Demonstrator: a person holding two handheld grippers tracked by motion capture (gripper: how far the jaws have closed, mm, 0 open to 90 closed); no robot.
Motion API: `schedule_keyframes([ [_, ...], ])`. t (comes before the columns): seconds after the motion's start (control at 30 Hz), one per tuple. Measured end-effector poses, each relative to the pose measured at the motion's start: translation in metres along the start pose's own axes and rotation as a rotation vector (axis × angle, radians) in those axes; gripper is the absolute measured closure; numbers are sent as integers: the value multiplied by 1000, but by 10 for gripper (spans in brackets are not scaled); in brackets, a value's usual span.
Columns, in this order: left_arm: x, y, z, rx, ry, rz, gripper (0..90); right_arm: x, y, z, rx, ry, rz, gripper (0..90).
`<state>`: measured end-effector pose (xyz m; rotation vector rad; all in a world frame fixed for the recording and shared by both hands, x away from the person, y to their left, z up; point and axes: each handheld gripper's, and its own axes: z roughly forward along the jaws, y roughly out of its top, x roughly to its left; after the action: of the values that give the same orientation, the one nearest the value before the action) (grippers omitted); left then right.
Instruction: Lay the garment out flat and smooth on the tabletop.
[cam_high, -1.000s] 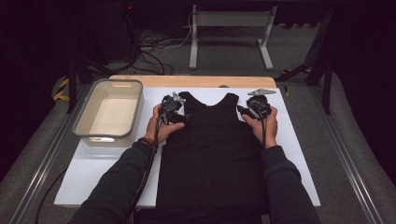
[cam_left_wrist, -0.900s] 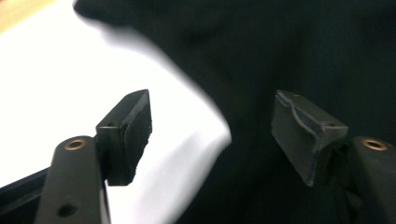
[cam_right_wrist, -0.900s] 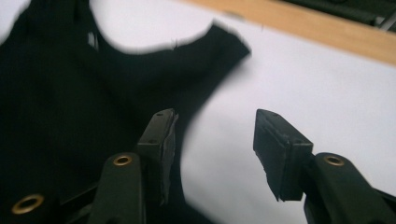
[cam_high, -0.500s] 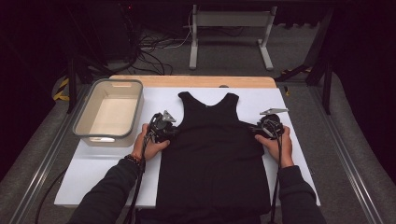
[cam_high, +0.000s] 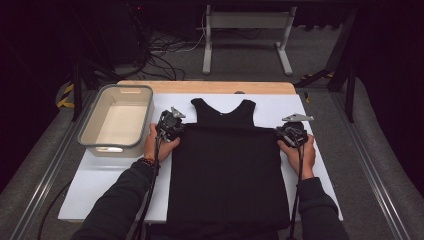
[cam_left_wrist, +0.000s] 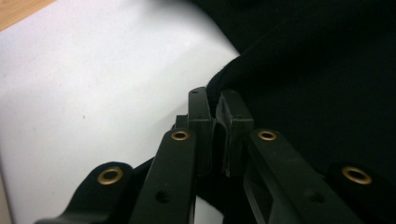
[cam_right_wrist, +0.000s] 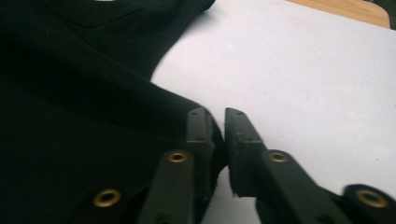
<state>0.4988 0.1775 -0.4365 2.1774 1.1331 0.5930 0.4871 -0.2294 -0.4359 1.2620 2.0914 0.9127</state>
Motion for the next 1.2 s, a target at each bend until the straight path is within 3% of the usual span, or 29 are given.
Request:
schedule_keyframes([
  [0.13, -2, -3, 2, -10, -37, -51, 627, -2, -1, -6, -27, 17, 17, 678],
  [0.27, -12, -12, -14, -64, -76, -15, 471, 0, -5, -23, -64, 69, 44, 567],
  [0.33, -21, -22, -27, -86, -96, 27, 394, 5, -10, -29, -74, 113, 40, 533],
  [0.47, -41, -49, -52, -91, -136, 115, 244, 25, -23, -46, -68, 140, -9, 450],
  [0.6, -57, -76, -76, -112, -180, 179, 196, 44, -33, -60, -70, 163, -62, 415],
  [0.7, -67, -97, -88, -85, -225, 221, 183, 56, -40, -67, -68, 188, -81, 404],
  [0.8, -72, -114, -93, -38, -261, 223, 177, 63, -47, -72, -60, 196, -83, 391],
  [0.9, -73, -125, -97, -27, -314, 223, 217, 64, -54, -76, -60, 239, -22, 381],
  [1.03, -74, -128, -101, -18, -354, 224, 325, 63, -64, -85, -52, 189, -35, 375],
  [1.2, -75, -127, -101, -27, -388, 258, 574, 57, -76, -91, -25, 133, -29, 350],
])
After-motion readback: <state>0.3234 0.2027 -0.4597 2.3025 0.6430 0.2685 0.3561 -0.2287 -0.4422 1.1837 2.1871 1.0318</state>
